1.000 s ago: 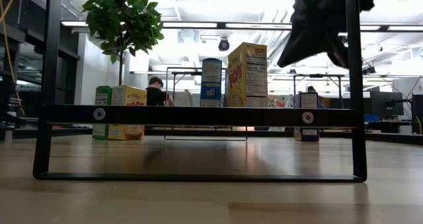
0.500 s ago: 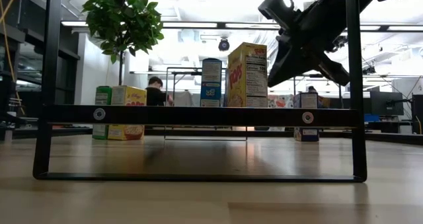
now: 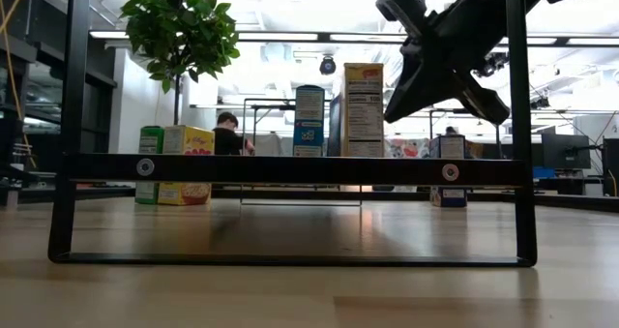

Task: Stack cereal on shelf
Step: Put the right yellow cereal box on the shelf, then put the yellow cereal box on the shelf aligned with the other yellow cereal box

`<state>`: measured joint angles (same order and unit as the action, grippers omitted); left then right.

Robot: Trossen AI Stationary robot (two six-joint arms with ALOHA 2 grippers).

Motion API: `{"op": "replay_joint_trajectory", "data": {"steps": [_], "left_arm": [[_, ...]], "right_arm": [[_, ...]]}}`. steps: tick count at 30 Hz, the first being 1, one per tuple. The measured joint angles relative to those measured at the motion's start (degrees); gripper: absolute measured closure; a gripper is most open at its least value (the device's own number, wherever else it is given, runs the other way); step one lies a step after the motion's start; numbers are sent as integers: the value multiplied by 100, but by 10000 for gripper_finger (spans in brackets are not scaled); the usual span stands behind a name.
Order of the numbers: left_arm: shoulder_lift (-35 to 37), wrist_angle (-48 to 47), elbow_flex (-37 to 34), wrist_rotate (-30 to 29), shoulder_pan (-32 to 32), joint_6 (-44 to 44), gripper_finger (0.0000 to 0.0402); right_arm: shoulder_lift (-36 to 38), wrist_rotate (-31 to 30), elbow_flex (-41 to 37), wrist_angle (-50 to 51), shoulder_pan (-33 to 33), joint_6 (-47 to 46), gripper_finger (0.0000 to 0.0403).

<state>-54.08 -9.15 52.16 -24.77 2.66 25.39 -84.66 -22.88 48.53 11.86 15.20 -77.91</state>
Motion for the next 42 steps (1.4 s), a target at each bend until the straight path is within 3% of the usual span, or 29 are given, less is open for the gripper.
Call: {"op": "replay_joint_trajectory", "data": {"steps": [7,11,15,19,24,29,33,42], "left_arm": [[20,-16,-2,12,0,-11,402],[179,-61,-1,391,0,-45,401],[366,-163,-2,483,4,-51,402],[513,-284,0,483,2,-55,402],[579,-327,0,449,2,-55,401],[584,-309,0,177,2,-57,401],[584,-308,0,2,0,-57,401],[584,-292,0,-6,2,-57,400]], "right_arm": [[424,222,0,1330,-22,196,403],[1172,192,0,2599,-21,284,403],[2036,36,0,3250,-20,566,403],[2771,-422,0,3071,-32,983,403],[3318,-1238,0,2019,-125,1807,403],[3428,-1067,0,614,-635,3009,396],[3403,-465,0,200,-1132,3471,351],[3401,375,0,144,-1866,3598,187]]}}
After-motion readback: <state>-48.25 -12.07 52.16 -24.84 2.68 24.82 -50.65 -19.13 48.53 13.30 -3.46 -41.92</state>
